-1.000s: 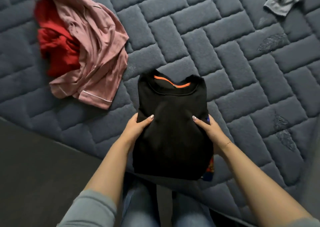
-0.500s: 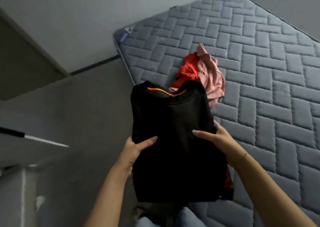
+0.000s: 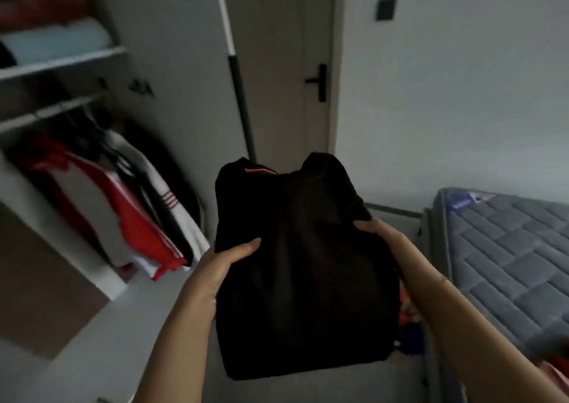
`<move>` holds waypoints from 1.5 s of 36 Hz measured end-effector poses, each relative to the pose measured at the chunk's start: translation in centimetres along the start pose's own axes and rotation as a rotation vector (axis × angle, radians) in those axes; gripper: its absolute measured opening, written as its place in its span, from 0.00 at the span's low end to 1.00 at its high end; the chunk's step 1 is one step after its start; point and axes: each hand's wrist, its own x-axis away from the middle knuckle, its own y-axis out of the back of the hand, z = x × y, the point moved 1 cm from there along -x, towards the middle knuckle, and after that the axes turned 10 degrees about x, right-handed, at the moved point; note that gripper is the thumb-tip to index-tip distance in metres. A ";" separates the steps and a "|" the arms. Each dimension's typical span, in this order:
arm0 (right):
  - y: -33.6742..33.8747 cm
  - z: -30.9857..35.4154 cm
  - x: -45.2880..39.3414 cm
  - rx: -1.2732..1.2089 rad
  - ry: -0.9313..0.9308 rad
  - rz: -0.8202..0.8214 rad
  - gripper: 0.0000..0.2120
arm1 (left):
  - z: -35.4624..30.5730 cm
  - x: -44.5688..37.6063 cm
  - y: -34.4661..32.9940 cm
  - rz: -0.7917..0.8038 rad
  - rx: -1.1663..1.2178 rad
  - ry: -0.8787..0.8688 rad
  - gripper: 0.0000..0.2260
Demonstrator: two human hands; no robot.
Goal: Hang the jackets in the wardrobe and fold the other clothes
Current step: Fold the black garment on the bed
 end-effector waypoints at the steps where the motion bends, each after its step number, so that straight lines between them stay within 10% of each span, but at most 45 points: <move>1: -2.1 2.2 -1.5 0.050 0.051 0.069 0.21 | -1.8 -0.4 1.7 -0.030 0.040 -0.037 0.28; 4: -7.4 7.1 -5.4 0.141 0.181 0.229 0.41 | -6.8 -1.7 5.8 -0.134 0.120 -0.158 0.25; 8: -12.1 10.6 -10.2 0.111 0.264 0.461 0.26 | -12.3 -3.2 9.9 -0.256 0.138 -0.255 0.28; 29: -36.2 36.8 -28.2 0.126 0.491 1.159 0.17 | -37.2 -2.4 15.3 -0.797 0.212 -0.639 0.16; 36: -48.3 46.7 -27.1 0.105 0.564 1.101 0.16 | -49.8 -0.1 22.0 -0.863 0.074 -0.739 0.14; 45: -64.2 56.4 -28.4 0.366 0.843 0.741 0.39 | -61.3 -1.4 35.5 -0.958 0.024 -0.666 0.07; 54: -73.6 57.3 -33.5 0.766 0.952 0.585 0.23 | -64.3 -7.7 46.2 -0.930 0.019 -0.555 0.12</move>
